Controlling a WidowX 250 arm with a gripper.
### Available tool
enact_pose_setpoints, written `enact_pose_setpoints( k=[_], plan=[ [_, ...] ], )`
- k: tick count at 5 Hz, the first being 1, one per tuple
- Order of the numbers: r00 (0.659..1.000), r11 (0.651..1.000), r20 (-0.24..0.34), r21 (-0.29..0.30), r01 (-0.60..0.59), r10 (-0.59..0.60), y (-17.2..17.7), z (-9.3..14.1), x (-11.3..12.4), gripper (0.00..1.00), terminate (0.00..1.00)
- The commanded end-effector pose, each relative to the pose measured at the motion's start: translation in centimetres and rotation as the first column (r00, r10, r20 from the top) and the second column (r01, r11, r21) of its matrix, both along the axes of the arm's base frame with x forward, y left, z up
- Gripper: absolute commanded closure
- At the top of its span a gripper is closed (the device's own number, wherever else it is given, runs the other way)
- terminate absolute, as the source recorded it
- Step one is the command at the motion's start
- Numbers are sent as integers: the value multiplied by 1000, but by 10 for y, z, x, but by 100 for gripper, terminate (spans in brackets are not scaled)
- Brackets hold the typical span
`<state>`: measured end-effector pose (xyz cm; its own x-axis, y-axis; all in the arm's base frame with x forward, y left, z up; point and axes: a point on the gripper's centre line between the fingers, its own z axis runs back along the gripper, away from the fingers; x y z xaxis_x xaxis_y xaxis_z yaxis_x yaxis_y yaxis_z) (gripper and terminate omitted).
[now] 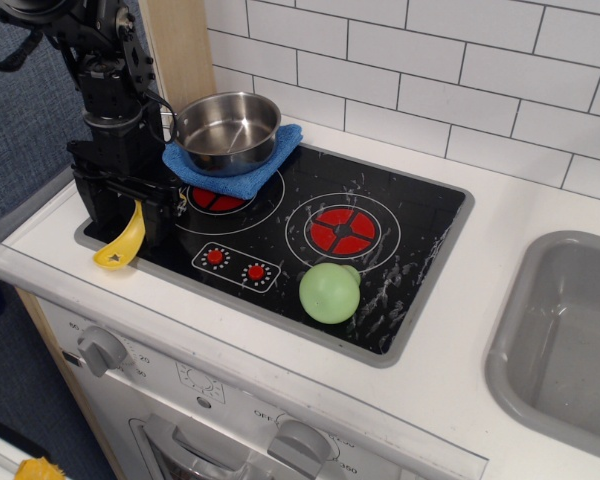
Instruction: Move brush from front left to back right of stovetop
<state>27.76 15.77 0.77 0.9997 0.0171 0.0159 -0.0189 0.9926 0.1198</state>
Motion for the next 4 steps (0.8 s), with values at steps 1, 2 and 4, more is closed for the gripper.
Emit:
enact_pose_setpoints(
  k=[1,2,4],
  plan=[
    [999,1000,50,-1,-8,8,-3,3,-1,100,0],
    [995,999,93,-27,-40,43,-4,5,-4,100,0],
    [986,997,146,15,-80,77,-37,73,5,100,0]
  ],
)
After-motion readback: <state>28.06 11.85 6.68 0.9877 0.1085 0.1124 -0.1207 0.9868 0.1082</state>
